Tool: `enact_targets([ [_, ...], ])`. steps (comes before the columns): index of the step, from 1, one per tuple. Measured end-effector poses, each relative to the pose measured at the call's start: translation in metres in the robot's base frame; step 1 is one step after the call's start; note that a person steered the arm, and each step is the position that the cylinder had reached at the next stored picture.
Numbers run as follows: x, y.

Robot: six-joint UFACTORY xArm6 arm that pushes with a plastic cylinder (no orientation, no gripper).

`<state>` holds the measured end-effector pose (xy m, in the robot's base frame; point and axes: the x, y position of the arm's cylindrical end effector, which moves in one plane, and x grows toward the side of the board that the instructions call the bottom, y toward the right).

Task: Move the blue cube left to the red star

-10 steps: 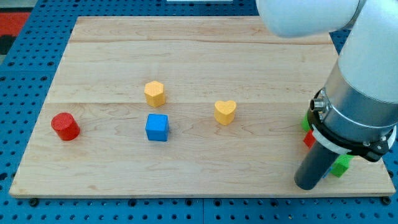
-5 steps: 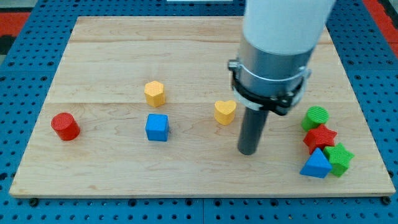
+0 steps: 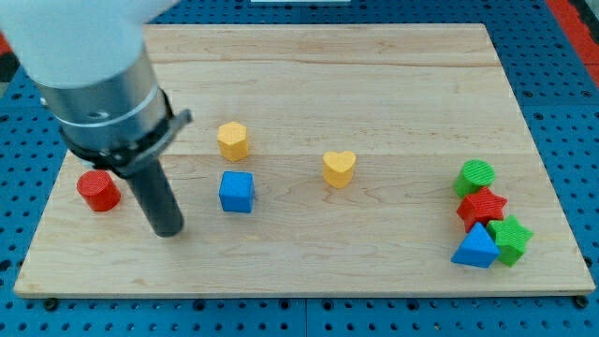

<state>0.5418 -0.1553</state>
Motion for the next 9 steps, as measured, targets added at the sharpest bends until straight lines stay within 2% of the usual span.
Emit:
enact_targets([
  [1,-0.031,0.007],
  [2,-0.039,0.044],
  [7,-0.039,0.218],
  [8,-0.039,0.236],
  [9,-0.023,0.175],
])
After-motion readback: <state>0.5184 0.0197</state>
